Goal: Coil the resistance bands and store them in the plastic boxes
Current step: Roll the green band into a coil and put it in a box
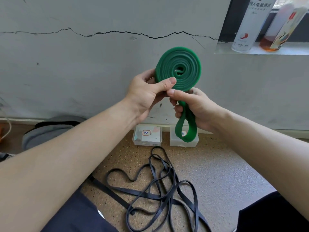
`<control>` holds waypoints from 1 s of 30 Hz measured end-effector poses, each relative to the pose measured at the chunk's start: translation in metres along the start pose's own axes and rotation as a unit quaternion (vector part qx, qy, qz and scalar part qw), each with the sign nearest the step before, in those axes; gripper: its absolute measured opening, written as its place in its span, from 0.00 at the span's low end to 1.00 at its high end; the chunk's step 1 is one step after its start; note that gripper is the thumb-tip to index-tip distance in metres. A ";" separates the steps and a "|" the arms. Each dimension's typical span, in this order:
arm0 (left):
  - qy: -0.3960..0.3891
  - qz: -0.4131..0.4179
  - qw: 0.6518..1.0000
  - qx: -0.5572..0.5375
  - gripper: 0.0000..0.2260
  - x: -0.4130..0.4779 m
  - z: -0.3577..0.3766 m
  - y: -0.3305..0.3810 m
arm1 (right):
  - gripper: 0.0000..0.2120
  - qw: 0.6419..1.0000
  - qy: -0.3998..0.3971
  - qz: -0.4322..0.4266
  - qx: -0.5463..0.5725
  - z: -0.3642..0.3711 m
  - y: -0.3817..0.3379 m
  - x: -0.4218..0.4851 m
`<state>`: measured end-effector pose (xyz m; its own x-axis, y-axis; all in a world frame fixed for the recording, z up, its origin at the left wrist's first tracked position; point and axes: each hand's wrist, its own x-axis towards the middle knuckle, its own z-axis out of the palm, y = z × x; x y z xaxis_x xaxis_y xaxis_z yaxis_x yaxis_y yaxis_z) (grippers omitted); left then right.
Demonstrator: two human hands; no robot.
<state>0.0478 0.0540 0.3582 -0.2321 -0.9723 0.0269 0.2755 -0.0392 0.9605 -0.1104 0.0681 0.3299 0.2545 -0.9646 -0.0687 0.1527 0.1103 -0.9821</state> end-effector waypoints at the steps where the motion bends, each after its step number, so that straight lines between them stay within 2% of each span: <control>1: 0.000 -0.002 1.000 0.014 0.10 0.000 -0.001 0.002 | 0.15 1.000 0.002 0.004 -0.011 0.000 0.000 0.000; 8: -0.019 -0.003 0.997 0.071 0.15 0.004 -0.018 0.021 | 0.29 0.991 -0.043 0.042 -0.119 -0.018 -0.016 -0.007; 10: -0.043 -0.013 0.994 0.104 0.15 0.002 -0.023 0.024 | 0.27 0.987 -0.065 0.061 -0.130 -0.026 -0.019 -0.010; 14: -0.088 -0.021 0.981 0.169 0.21 0.000 -0.026 0.026 | 0.17 0.980 -0.083 0.089 -0.158 -0.033 -0.020 -0.010; 21: -0.121 -0.034 0.970 0.207 0.22 0.000 -0.025 0.031 | 0.16 0.979 -0.093 0.061 -0.172 -0.030 -0.013 -0.010; 23: -0.102 -0.014 0.980 0.170 0.19 -0.002 -0.023 0.030 | 0.14 0.987 -0.081 0.031 -0.133 -0.025 -0.013 -0.010; 27: -0.045 0.004 0.999 -0.004 0.14 -0.010 0.004 0.012 | 0.08 0.998 -0.021 -0.033 -0.044 -0.006 -0.012 -0.008; 30: 0.016 0.004 0.997 -0.069 0.11 -0.007 0.015 0.005 | 0.08 0.999 0.014 -0.035 -0.008 0.007 -0.009 -0.007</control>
<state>0.0371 0.0643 0.3665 -0.2003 -0.9794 0.0240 0.4036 -0.0601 0.9130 -0.1070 0.0752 0.3401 0.2160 -0.9764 -0.0044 0.1543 0.0386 -0.9873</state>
